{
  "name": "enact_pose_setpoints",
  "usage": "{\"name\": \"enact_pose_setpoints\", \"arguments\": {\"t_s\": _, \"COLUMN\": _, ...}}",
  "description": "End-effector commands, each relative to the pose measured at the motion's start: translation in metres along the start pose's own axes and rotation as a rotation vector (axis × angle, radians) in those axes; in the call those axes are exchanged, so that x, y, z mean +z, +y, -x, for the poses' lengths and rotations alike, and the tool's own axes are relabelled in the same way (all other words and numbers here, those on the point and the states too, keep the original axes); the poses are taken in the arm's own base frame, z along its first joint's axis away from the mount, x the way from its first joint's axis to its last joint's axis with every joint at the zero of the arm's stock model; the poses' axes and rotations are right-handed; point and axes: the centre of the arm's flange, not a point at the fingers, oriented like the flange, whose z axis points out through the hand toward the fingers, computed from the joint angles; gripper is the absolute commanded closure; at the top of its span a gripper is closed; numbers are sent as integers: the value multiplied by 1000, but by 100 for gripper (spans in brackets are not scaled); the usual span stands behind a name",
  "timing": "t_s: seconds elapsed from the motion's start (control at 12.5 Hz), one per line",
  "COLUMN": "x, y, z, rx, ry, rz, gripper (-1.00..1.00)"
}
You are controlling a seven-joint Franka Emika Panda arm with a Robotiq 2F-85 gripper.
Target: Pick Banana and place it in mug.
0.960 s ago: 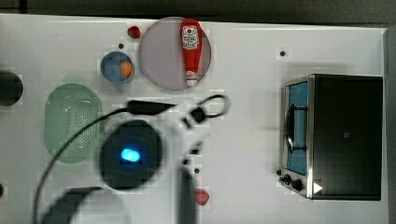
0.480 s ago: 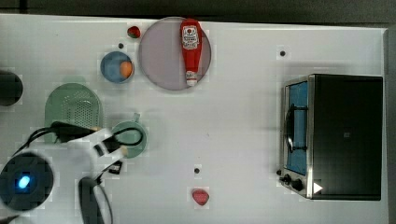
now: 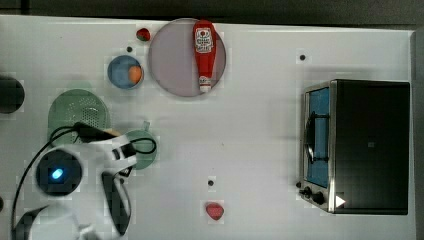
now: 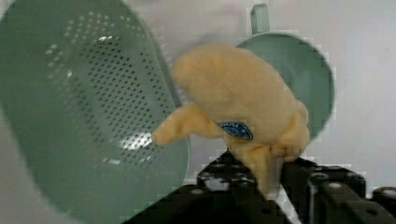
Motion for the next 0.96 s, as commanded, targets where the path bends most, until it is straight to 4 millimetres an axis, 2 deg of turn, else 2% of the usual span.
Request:
{"name": "enact_pose_setpoints", "arguments": {"t_s": 0.08, "x": 11, "y": 18, "z": -29, "rx": 142, "ry": 11, "rz": 0, "gripper": 46}}
{"name": "enact_pose_setpoints", "arguments": {"t_s": 0.16, "x": 16, "y": 22, "z": -29, "rx": 153, "ry": 17, "rz": 24, "gripper": 40}}
{"name": "enact_pose_setpoints", "arguments": {"t_s": 0.24, "x": 23, "y": 25, "z": -29, "rx": 175, "ry": 17, "rz": 41, "gripper": 22}}
{"name": "enact_pose_setpoints", "arguments": {"t_s": 0.56, "x": 30, "y": 26, "z": -34, "rx": 186, "ry": 23, "rz": 30, "gripper": -69}}
{"name": "enact_pose_setpoints", "arguments": {"t_s": 0.64, "x": 29, "y": 26, "z": -35, "rx": 187, "ry": 25, "rz": 27, "gripper": -100}}
{"name": "enact_pose_setpoints", "arguments": {"t_s": 0.8, "x": 9, "y": 24, "z": -48, "rx": 219, "ry": 54, "rz": -15, "gripper": -100}}
{"name": "enact_pose_setpoints", "arguments": {"t_s": 0.96, "x": -39, "y": 35, "z": -73, "rx": 269, "ry": 95, "rz": -36, "gripper": -100}}
